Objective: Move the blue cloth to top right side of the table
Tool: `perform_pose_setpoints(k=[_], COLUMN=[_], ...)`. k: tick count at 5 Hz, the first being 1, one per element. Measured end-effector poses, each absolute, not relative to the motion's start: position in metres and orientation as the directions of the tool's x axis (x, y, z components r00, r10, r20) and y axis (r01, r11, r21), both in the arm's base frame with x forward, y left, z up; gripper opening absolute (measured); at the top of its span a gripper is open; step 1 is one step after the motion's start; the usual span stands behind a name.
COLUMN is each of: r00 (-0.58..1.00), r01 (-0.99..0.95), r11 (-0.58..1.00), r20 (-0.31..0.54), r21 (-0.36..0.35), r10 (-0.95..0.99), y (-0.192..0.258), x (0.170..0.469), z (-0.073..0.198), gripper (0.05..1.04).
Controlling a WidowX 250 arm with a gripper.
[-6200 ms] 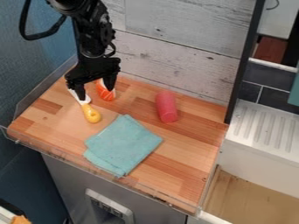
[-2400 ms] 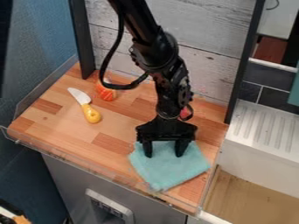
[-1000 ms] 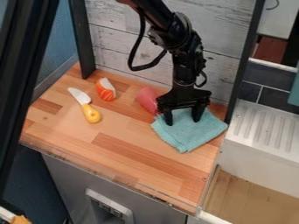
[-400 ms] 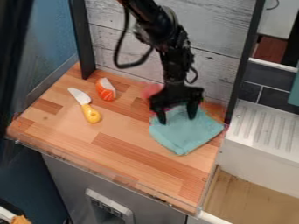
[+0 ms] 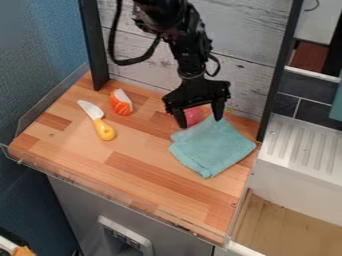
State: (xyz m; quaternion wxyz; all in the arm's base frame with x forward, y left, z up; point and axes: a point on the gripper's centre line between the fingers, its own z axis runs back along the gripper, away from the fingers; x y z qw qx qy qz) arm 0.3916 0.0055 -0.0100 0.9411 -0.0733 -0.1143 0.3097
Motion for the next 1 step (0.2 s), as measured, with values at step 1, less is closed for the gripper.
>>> perform_pose_setpoints(k=[1], r00=[0.78], r01=[-0.568], r11=[0.8], r20=[0.182], r21=[-0.195], r10=[0.598], y=[0.0086], x=[0.3849], z=[-0.005], gripper=[0.998])
